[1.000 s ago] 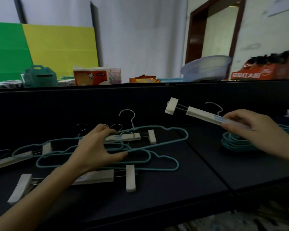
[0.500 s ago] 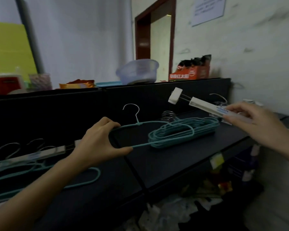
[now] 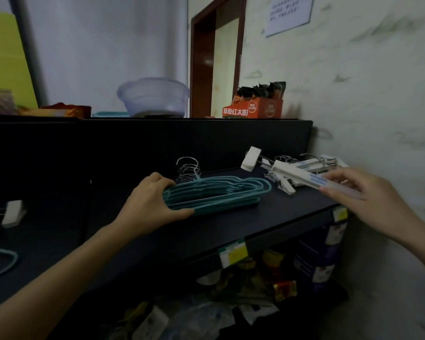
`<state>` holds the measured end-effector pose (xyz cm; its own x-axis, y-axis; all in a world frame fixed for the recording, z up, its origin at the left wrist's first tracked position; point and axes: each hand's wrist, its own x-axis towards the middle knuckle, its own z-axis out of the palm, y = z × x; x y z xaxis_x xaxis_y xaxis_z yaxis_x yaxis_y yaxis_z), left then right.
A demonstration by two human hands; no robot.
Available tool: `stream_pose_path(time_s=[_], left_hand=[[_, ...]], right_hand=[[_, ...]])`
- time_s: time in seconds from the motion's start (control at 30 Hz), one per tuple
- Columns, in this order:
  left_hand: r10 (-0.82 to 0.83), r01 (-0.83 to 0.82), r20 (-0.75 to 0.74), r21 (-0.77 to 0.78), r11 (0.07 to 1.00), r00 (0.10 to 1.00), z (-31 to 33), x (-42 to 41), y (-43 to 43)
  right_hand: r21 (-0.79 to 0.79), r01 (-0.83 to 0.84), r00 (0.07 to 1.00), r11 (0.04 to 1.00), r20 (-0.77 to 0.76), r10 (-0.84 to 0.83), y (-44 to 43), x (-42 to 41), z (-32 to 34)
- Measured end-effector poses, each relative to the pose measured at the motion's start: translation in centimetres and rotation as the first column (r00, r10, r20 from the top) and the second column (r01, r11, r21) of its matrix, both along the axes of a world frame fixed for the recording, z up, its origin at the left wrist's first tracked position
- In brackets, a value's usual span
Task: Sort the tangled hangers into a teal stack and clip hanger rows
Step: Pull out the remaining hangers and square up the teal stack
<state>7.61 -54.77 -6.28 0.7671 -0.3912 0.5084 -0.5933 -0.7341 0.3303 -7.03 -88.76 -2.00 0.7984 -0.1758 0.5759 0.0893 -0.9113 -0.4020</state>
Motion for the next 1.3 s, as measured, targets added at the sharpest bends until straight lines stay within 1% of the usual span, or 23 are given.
stream_pose_path(time_s=[0.13, 0.23, 0.3, 0.4, 0.47, 0.53, 0.67, 0.8, 0.87, 1.0, 1.1, 1.17, 1.3], left_hand=[[0.074, -0.074, -0.02, 0.014, 0.997, 0.997, -0.2, 0.9, -2.1], [0.131, -0.13, -0.015, 0.058, 0.99, 0.991, -0.4, 1.7, -2.8], [0.172, -0.168, -0.027, 0.104, 0.98, 0.985, -0.4, 2.3, -3.1], [0.225, -0.202, -0.087, 0.214, 0.956, 0.97, -0.1, 2.6, -3.4], [0.264, -0.223, -0.079, 0.34, 0.913, 0.961, 0.4, 2.9, -3.8], [0.257, -0.21, -0.06, 0.418, 0.884, 0.965, 1.2, 3.3, -4.5], [0.165, -0.142, -0.03, 0.378, 0.915, 0.986, 2.7, 4.4, -7.4], [0.121, -0.101, -0.023, 0.4, 0.911, 0.992, 3.7, 6.0, -11.9], [0.111, -0.097, -0.012, 0.386, 0.917, 0.994, 4.0, 6.9, -14.3], [0.109, -0.101, 0.0, 0.368, 0.924, 0.994, 4.4, 8.6, -18.3], [0.114, -0.115, 0.023, 0.353, 0.928, 0.993, 4.7, 9.5, -20.5], [0.126, -0.131, 0.038, 0.345, 0.929, 0.991, 4.9, 10.1, -21.8], [0.186, -0.186, 0.031, 0.318, 0.93, 0.982, 4.8, 10.5, -24.1]], right_hand=[[0.005, -0.02, 0.999, 1.0, -0.04, 0.02, -2.6, 0.7, -0.5], [0.014, -0.063, 0.996, 0.998, -0.068, 0.063, -4.3, 1.6, -0.9], [0.028, -0.105, 0.993, 0.994, -0.052, 0.107, -5.1, 2.4, -1.1], [0.037, -0.141, 0.989, 0.989, -0.031, 0.142, -6.3, 4.0, -1.4], [0.032, -0.155, 0.987, 0.987, -0.039, 0.156, -7.3, 5.3, -1.5], [0.018, -0.181, 0.982, 0.983, -0.055, 0.182, -8.4, 7.0, -1.4], [0.029, -0.198, 0.978, 0.98, -0.057, 0.199, -11.0, 11.2, -1.0], [-0.059, -0.183, 0.981, 0.981, -0.082, 0.178, -14.6, 14.8, 0.0], [-0.096, -0.174, 0.982, 0.98, -0.087, 0.166, -16.5, 16.0, 0.3], [-0.152, -0.159, 0.983, 0.976, -0.119, 0.141, -20.4, 18.5, 0.5], [-0.166, -0.169, 0.978, 0.971, -0.149, 0.145, -22.7, 20.5, 0.5], [-0.188, -0.193, 0.972, 0.963, -0.17, 0.162, -24.0, 22.0, 0.6], [-0.245, -0.289, 0.938, 0.925, -0.263, 0.224, -25.8, 25.4, 1.3]])
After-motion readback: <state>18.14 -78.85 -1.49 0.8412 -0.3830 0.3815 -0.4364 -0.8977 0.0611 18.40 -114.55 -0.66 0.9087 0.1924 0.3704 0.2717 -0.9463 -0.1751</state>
